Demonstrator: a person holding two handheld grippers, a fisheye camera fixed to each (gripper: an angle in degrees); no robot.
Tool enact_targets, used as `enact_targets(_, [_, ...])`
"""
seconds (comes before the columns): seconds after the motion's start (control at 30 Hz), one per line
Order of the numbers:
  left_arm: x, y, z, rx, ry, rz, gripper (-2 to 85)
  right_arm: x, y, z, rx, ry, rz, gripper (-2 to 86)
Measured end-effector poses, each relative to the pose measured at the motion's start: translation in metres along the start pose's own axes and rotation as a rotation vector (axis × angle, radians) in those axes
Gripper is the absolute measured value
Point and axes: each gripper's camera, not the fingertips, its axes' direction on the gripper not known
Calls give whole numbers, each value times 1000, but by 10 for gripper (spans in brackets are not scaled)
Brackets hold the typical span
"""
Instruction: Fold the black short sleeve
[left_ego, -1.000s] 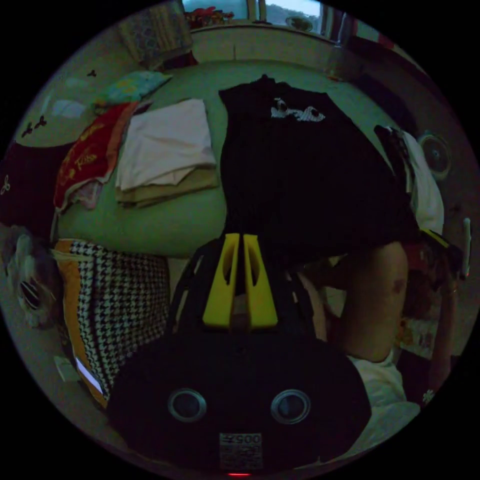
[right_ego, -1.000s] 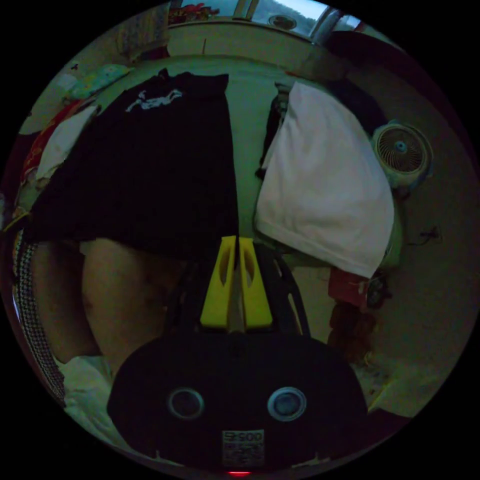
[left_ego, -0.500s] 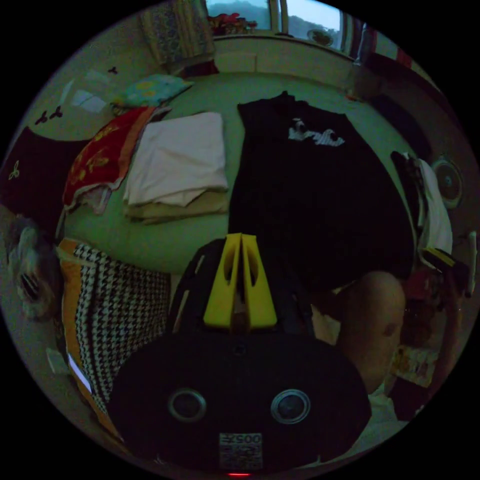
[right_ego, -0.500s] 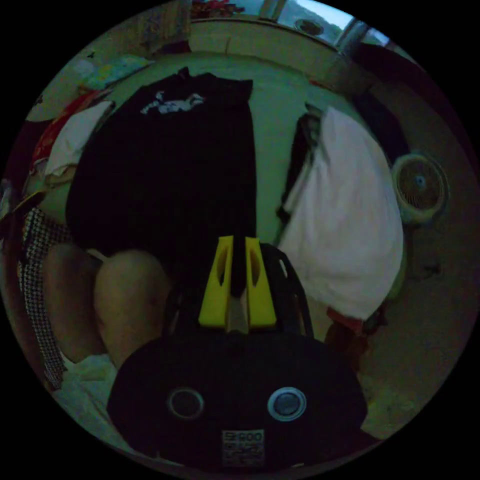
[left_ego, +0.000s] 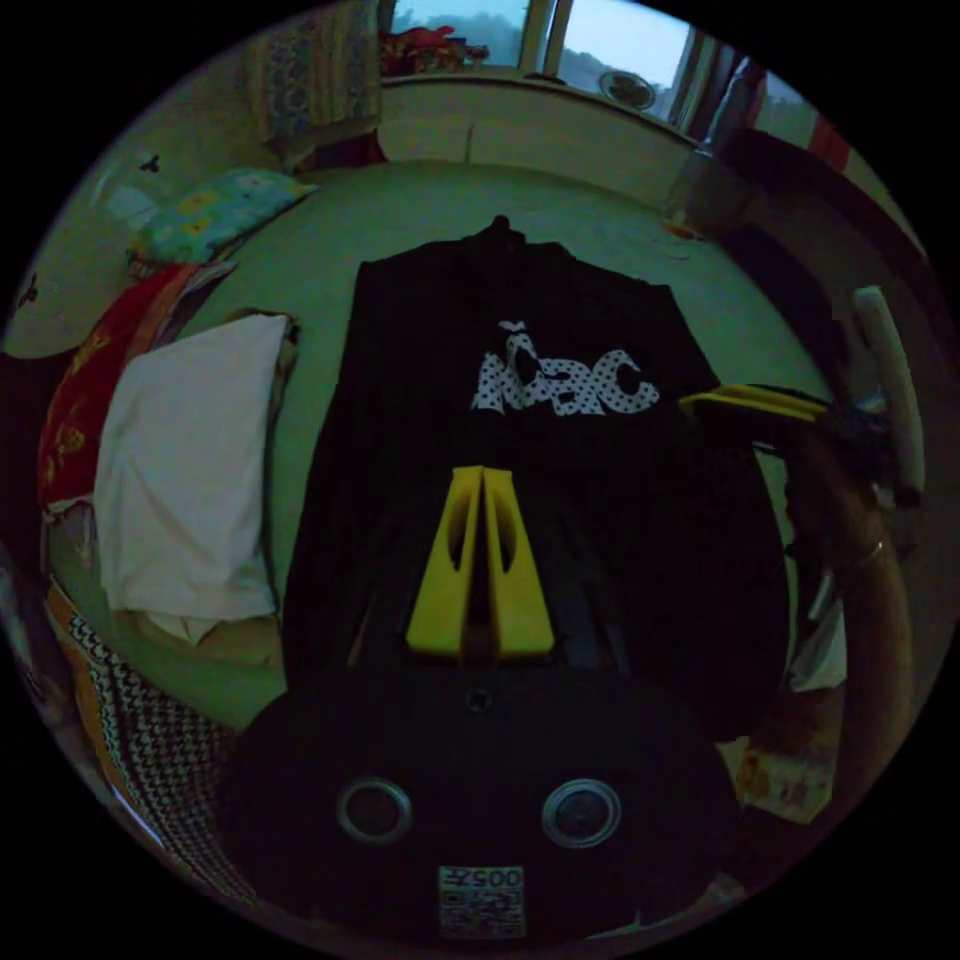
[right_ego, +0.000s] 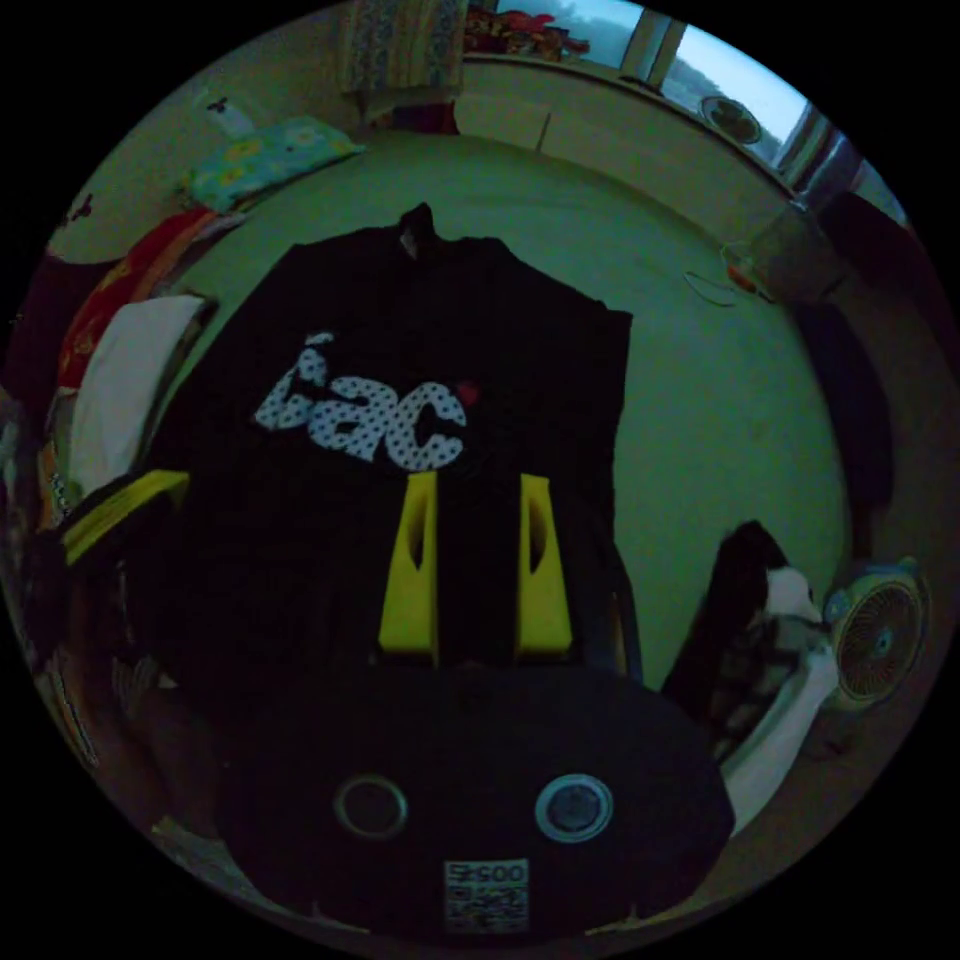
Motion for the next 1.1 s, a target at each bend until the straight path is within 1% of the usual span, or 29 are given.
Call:
enact_targets(0.1, [-12, -28, 24, 2, -37, -16, 0, 7, -45, 24, -40, 11, 23, 70])
enact_targets(0.23, [-28, -56, 49, 30, -8, -38, 0, 20, -98, 23, 28, -22, 74, -3])
enact_targets(0.3, [-35, -74, 64, 59, -36, -8, 0, 28, -123, 19, 51, -20, 73, -10])
enact_targets(0.43, [-47, -99, 91, 45, -75, 11, 0, 57, -183, 8, 93, 76, 161, -13])
enact_targets(0.57, [-72, -126, 119, 35, -12, -29, 1, 99, -238, 5, 102, 168, 324, -13])
enact_targets(0.67, [-90, -146, 136, 44, 1, -51, 1, 138, -282, 10, 78, 116, 500, -13])
enact_targets(0.73, [-101, -157, 146, 45, 7, -60, 1, 160, -311, 25, 12, 49, 643, -13])
enact_targets(0.83, [-122, -174, 162, 46, 6, -79, 1, 168, -340, 49, -57, 43, 782, -14])
enact_targets(0.97, [-157, -193, 182, 55, 19, -132, 0, 158, -380, 69, -158, 110, 838, -12])
enact_targets(1.0, [-166, -198, 188, 57, 24, -137, 0, 153, -395, 71, -186, 157, 846, -10])
enact_targets(1.1, [-188, -210, 202, 56, 7, -140, 1, 131, -438, 59, -130, 236, 792, 7])
